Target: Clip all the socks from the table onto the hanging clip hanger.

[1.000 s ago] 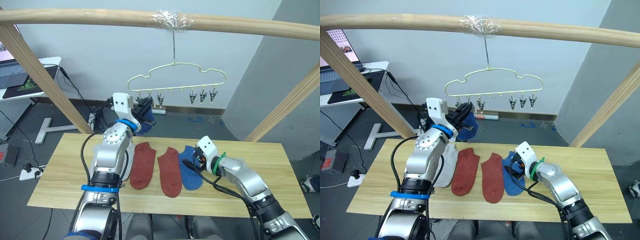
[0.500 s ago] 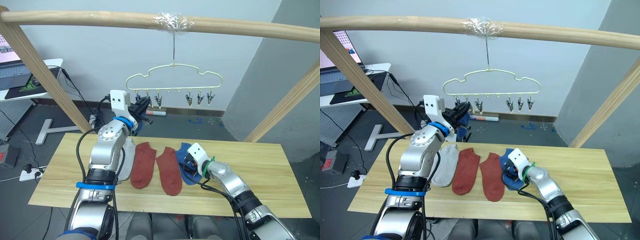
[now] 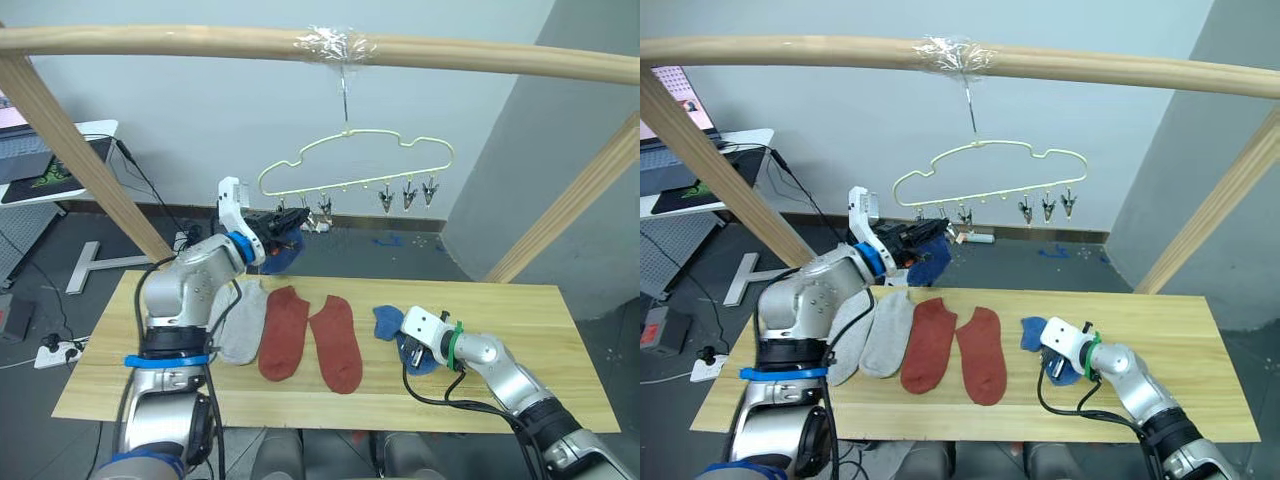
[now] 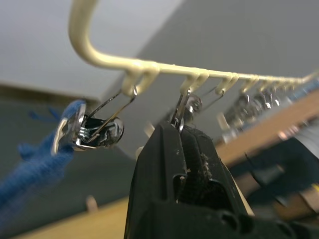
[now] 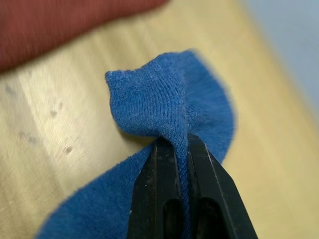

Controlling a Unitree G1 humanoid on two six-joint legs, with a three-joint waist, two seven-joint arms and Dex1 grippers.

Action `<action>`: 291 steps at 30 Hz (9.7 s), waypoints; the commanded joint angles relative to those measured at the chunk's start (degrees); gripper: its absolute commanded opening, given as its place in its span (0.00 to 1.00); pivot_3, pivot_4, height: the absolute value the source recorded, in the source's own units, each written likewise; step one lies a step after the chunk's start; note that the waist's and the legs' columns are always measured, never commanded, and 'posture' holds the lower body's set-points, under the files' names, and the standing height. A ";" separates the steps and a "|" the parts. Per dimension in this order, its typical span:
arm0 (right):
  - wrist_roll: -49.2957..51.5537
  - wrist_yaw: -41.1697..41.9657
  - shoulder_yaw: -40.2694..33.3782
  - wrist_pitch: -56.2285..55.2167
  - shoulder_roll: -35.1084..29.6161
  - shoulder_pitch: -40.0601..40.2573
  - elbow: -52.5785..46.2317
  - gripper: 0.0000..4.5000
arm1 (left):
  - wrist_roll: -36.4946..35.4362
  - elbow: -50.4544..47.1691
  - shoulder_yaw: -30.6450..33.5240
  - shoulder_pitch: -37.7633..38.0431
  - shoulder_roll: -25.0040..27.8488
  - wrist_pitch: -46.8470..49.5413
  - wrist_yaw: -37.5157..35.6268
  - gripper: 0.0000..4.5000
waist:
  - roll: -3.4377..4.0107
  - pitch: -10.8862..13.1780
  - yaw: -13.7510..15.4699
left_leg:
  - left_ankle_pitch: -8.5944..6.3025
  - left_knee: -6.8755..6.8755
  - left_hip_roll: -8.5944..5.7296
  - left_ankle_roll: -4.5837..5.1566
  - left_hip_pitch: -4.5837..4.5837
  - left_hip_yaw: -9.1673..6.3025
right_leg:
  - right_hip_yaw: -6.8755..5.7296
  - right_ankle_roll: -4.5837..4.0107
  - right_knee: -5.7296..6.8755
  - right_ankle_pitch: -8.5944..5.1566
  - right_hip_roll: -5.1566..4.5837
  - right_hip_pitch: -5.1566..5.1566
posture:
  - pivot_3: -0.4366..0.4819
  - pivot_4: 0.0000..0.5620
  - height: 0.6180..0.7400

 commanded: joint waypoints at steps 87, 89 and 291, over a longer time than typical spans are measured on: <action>30.31 3.19 -19.94 34.73 3.61 -5.63 -39.53 1.00 | 31.31 -1.17 -16.49 11.70 -18.50 -46.25 20.16 0.59 | 0.06 0.10 1.82 | -0.09 0.01 -0.07 -0.12 -0.57 -0.09 | -0.13 -0.30 -0.50 0.15 -0.13 -0.21 | 0.56 0.28 1.00; 30.55 2.83 -20.09 34.99 3.67 -6.19 -39.49 1.00 | 31.55 0.80 -16.04 10.28 -18.65 -47.28 20.30 0.59 | 0.06 0.10 1.82 | -0.09 0.03 -0.08 -0.12 -0.57 -0.09 | -0.13 -0.29 -0.50 0.15 -0.13 -0.21 | 0.55 0.27 1.00; 17.16 -23.19 -19.99 37.39 27.69 -4.01 -37.99 0.55 | 5.07 -26.65 -8.91 19.12 7.07 -26.47 -11.45 1.00 | -0.03 -0.28 1.89 | -0.07 -0.10 0.03 -0.14 -0.58 0.00 | -0.10 -0.39 -0.42 0.09 -0.08 -0.43 | 0.64 0.25 1.00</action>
